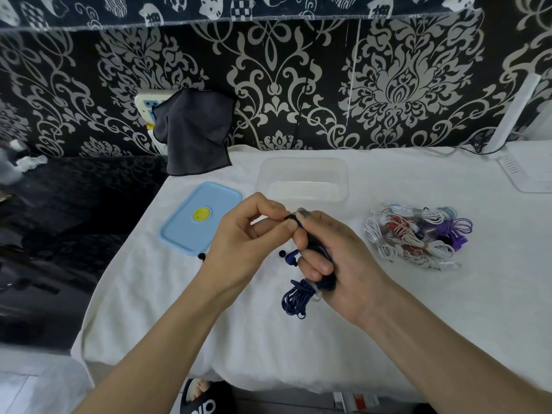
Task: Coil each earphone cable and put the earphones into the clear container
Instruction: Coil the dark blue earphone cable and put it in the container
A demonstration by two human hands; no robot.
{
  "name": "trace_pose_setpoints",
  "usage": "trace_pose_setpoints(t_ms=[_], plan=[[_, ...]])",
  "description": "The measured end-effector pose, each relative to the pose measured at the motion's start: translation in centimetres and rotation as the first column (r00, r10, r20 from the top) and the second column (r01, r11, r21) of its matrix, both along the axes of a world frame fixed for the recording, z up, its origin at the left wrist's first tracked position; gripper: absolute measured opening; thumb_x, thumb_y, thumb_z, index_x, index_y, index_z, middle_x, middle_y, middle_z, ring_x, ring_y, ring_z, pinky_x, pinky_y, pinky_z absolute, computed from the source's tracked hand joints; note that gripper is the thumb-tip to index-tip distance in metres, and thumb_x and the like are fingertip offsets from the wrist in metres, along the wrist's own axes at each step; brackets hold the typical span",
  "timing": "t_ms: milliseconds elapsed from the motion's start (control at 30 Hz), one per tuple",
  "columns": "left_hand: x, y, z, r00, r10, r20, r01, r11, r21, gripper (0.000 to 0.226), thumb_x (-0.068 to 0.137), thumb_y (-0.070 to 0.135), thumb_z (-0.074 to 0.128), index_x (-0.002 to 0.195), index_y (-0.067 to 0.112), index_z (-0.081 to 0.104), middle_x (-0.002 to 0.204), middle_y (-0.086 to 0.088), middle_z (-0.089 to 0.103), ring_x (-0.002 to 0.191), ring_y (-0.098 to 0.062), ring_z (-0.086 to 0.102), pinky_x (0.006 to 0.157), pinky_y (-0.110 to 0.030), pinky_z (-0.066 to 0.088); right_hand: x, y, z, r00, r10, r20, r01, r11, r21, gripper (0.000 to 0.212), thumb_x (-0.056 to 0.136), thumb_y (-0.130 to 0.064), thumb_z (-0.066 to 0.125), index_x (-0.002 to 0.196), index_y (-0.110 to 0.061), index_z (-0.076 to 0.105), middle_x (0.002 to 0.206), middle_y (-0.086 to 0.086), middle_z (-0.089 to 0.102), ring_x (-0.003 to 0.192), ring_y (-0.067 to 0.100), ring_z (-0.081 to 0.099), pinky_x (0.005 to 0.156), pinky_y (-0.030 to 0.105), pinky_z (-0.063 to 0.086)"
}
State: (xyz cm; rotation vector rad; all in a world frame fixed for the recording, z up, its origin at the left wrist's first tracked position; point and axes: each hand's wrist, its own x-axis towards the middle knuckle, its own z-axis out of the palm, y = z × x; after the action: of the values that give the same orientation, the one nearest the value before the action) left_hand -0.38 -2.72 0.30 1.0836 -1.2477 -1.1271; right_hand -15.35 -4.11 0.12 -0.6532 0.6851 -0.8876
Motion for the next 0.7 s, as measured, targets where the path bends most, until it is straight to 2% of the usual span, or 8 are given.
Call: trace_pose_setpoints(t_ms=[167,433,567,700], plan=[[-0.23,0.21,0.25,1.0,-0.004,-0.01,0.004,1.0,-0.013,0.016,0.092,-0.008,0.061,0.086,0.003,0.051,0.069,0.009,0.068,0.067,-0.015,0.066,0.076,-0.024,0.052,-0.03,0.05,0.21,1.0,0.009,-0.014,-0.009,1.0,-0.02,0.03,0.1,-0.023,0.055,0.074,-0.01,0.05,0.063,-0.001,0.052,0.035,0.007,0.029,0.041,0.019,0.034],[0.04,0.46,0.31,1.0,0.018,0.009,-0.017,0.997,-0.078,0.023,0.084,0.006,0.072,0.087,-0.003,0.051,0.079,0.005,0.061,0.071,-0.016,0.067,0.076,-0.027,0.055,-0.28,0.23,0.85,0.997,0.077,-0.01,-0.077,0.996,-0.046,0.036,0.102,-0.026,0.051,0.07,-0.009,0.046,0.047,-0.006,0.043,0.034,0.006,0.026,0.04,0.018,0.032],[0.15,0.4,0.14,0.998,0.034,0.06,-0.029,0.996,-0.086,0.016,0.084,0.002,0.071,0.084,0.006,0.055,0.082,0.001,0.059,0.073,-0.023,0.064,0.076,-0.036,0.054,-0.22,0.43,0.87,0.996,0.087,-0.009,-0.087,0.995,-0.045,0.038,0.102,-0.027,0.049,0.069,-0.01,0.043,0.043,-0.008,0.042,0.035,0.007,0.025,0.041,0.019,0.031],[0.06,0.28,-0.03,0.996,0.033,0.079,-0.024,0.993,-0.111,0.013,0.086,0.0,0.068,0.088,0.0,0.054,0.083,0.0,0.058,0.073,-0.02,0.066,0.075,-0.036,0.054,-0.02,0.5,0.94,0.998,0.064,-0.004,-0.064,0.998,-0.016,0.04,0.102,-0.027,0.049,0.067,-0.01,0.043,0.042,-0.009,0.041,0.036,0.008,0.025,0.041,0.019,0.031]])
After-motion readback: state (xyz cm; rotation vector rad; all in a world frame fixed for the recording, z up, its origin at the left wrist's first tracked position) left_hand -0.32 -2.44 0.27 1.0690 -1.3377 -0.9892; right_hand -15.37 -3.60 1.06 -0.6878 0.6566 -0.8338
